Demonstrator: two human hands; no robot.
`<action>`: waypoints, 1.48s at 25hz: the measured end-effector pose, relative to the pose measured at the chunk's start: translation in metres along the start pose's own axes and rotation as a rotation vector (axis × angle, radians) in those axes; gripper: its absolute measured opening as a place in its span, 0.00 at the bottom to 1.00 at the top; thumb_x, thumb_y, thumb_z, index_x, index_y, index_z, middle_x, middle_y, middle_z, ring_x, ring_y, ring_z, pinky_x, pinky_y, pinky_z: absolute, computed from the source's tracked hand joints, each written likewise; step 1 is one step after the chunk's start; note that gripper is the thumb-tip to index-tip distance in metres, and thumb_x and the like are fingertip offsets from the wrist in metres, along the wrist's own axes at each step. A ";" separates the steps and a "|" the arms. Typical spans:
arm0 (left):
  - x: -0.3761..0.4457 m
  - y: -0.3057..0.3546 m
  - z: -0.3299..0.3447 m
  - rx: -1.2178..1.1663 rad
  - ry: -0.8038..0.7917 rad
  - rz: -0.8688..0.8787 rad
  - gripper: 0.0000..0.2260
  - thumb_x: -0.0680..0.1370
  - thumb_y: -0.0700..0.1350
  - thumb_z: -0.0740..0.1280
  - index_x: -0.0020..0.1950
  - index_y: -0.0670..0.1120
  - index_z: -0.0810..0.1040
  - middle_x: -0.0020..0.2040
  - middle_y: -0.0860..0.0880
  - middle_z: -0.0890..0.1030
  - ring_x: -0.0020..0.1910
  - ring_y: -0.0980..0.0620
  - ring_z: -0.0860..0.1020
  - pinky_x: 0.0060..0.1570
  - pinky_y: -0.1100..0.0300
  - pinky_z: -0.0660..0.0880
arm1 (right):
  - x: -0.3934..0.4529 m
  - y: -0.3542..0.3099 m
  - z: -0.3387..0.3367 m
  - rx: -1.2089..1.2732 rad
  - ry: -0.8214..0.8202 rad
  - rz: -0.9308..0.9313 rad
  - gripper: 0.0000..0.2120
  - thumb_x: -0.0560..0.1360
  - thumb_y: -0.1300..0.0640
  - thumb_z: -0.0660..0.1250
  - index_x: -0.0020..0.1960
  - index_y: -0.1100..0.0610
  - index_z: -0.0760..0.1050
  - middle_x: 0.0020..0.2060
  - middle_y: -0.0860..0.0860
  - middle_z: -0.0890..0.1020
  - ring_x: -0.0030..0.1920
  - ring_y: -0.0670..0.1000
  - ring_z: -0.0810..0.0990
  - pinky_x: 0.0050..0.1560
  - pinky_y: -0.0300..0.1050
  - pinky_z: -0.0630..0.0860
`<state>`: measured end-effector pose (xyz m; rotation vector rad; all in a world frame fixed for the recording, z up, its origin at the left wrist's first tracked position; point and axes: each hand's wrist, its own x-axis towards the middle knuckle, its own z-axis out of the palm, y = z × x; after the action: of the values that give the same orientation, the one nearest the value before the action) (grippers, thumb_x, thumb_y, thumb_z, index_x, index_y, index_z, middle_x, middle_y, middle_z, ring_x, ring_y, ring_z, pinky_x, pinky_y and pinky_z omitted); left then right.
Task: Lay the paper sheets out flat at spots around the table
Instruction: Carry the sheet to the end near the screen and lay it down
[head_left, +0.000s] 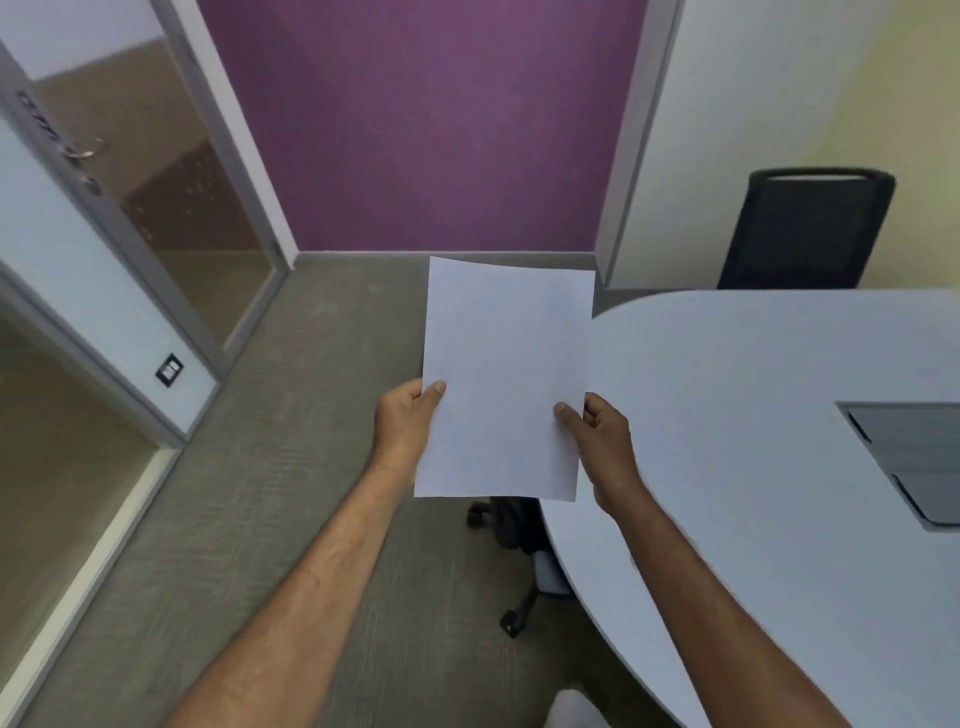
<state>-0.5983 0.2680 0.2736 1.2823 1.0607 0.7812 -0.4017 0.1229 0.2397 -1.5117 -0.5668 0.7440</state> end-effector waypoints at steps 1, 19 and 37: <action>0.005 0.007 -0.016 -0.009 0.016 0.019 0.17 0.82 0.47 0.69 0.51 0.31 0.79 0.45 0.40 0.82 0.44 0.45 0.79 0.47 0.48 0.76 | 0.002 -0.009 0.017 -0.007 -0.022 -0.016 0.07 0.80 0.51 0.69 0.56 0.52 0.82 0.52 0.46 0.88 0.52 0.50 0.87 0.56 0.50 0.83; 0.309 0.104 -0.116 -0.021 -0.019 0.104 0.13 0.81 0.47 0.69 0.46 0.37 0.81 0.43 0.43 0.82 0.41 0.47 0.78 0.43 0.50 0.76 | 0.236 -0.110 0.226 -0.004 0.054 -0.144 0.08 0.82 0.56 0.67 0.59 0.54 0.80 0.52 0.46 0.87 0.50 0.48 0.87 0.46 0.41 0.83; 0.704 0.161 0.039 0.097 -0.600 0.069 0.12 0.81 0.48 0.69 0.45 0.40 0.79 0.44 0.42 0.80 0.43 0.45 0.76 0.46 0.48 0.74 | 0.526 -0.120 0.252 0.001 0.632 -0.057 0.08 0.81 0.57 0.68 0.60 0.52 0.77 0.53 0.45 0.87 0.51 0.46 0.87 0.51 0.45 0.83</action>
<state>-0.2992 0.9264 0.3025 1.5136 0.5753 0.3529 -0.2281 0.6890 0.2988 -1.6153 -0.1288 0.1930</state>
